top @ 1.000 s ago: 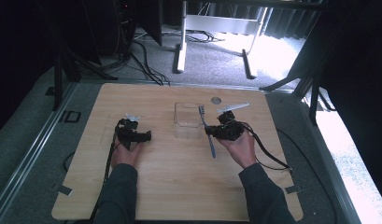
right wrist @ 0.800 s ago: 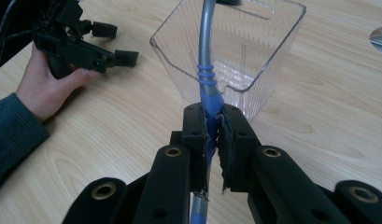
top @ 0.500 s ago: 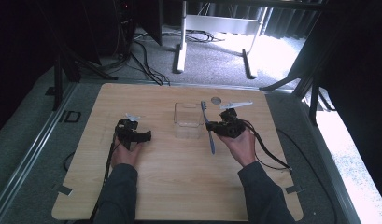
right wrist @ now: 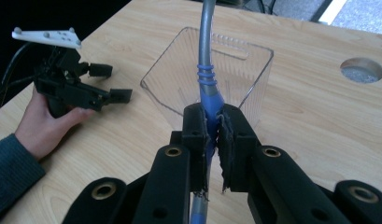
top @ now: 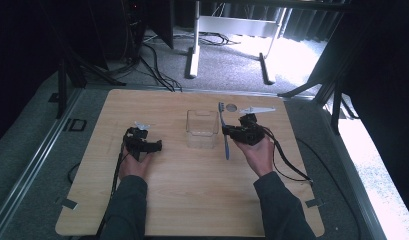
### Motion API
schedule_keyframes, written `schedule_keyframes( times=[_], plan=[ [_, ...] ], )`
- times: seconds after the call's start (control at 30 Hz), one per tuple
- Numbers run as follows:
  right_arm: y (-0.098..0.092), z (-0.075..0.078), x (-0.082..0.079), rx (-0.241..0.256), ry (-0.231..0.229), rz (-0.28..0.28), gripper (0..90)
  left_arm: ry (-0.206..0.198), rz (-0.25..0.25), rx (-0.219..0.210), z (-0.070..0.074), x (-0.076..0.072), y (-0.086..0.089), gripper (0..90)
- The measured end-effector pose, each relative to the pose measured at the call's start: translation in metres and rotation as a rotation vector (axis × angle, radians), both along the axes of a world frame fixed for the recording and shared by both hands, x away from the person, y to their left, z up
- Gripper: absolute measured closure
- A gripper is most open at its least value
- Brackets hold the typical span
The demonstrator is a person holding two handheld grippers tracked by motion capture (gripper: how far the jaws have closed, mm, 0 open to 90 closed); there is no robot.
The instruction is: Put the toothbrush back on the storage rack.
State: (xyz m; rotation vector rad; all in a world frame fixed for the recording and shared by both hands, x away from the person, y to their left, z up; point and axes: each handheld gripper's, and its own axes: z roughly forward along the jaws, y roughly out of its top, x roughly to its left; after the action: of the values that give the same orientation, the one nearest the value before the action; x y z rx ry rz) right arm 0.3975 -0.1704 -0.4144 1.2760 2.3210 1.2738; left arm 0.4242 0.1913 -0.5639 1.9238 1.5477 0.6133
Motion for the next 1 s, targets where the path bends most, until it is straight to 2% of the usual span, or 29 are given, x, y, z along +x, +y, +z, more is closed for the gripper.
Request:
schedule_keyframes(
  times=[0.57, 1.0],
  plan=[
    [-0.0051, 0.0074, 0.0012, 0.080, -0.067, -0.062, 81.5, 0.000, 0.000, 0.000, 0.0000, 0.0000, 0.0000, 5.5],
    [-0.0056, 0.0085, 0.0061, 0.121, -0.092, -0.092, 81.5, 0.000, 0.001, 0.000, 0.0000, 0.0000, 0.0000, 5.5]
  ],
)
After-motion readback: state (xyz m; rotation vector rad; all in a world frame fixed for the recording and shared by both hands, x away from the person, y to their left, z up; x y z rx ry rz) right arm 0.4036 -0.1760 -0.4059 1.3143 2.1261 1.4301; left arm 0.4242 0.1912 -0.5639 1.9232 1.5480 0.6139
